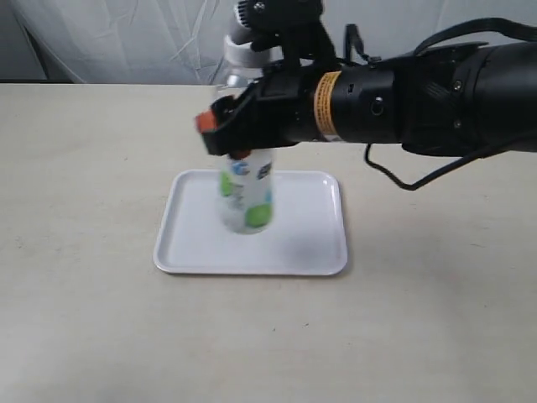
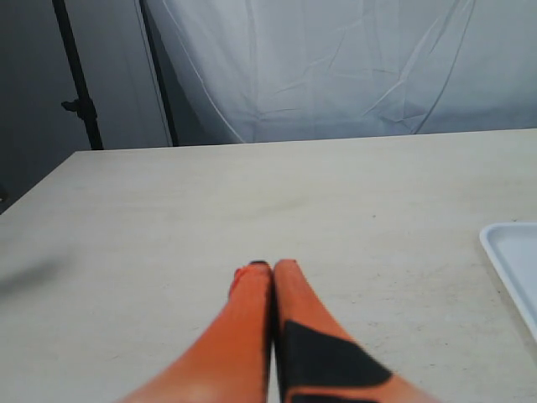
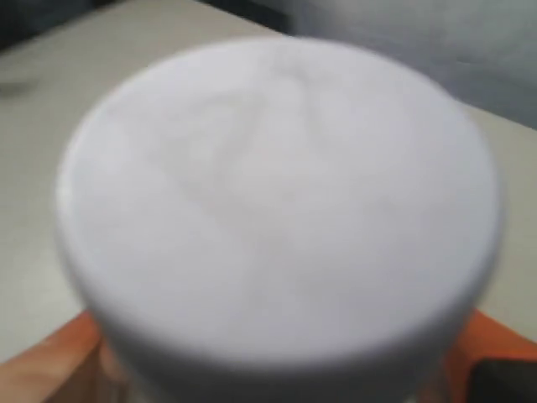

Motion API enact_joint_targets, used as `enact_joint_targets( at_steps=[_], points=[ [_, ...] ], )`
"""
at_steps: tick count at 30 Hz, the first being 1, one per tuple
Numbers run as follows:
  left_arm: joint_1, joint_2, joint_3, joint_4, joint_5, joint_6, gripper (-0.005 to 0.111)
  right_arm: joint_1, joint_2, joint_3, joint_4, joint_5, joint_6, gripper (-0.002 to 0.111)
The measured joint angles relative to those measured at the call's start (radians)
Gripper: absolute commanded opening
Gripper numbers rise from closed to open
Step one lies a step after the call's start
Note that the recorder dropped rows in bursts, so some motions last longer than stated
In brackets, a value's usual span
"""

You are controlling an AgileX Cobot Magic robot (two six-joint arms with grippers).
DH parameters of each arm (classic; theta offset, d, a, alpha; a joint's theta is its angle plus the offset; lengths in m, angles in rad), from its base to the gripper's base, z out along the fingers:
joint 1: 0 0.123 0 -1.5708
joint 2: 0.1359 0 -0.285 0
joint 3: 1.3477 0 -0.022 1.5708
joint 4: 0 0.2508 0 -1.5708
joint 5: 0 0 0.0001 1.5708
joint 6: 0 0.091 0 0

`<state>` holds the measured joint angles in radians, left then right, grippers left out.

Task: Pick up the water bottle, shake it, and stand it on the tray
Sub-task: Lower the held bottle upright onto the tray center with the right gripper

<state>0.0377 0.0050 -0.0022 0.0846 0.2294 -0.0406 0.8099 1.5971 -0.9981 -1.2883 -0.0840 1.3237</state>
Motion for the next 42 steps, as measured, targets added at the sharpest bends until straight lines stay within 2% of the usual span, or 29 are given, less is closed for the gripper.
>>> enact_joint_targets(
  at_steps=[3,6,15,32,34,42],
  points=[
    [0.0,0.0,0.0,0.0,0.0,0.0,0.0,-0.012,0.002,0.0,0.012,0.284,-0.007,-0.001],
    [0.0,0.0,0.0,0.0,0.0,0.0,0.0,-0.017,0.002,0.0,0.006,0.379,-0.009,-0.001],
    [0.0,0.0,0.0,0.0,0.0,0.0,0.0,-0.008,0.002,-0.031,-0.046,0.069,0.026,-0.001],
    [0.0,0.0,0.0,0.0,0.0,0.0,0.0,-0.008,0.06,-0.092,0.026,-0.005,0.008,-0.001],
    [0.0,0.0,0.0,0.0,0.0,0.0,0.0,-0.008,0.087,-0.092,0.055,-0.019,-0.031,-0.001],
    [0.0,0.0,0.0,0.0,0.0,0.0,0.0,-0.01,0.244,-0.092,0.409,-0.149,-0.45,-0.001]
  ],
)
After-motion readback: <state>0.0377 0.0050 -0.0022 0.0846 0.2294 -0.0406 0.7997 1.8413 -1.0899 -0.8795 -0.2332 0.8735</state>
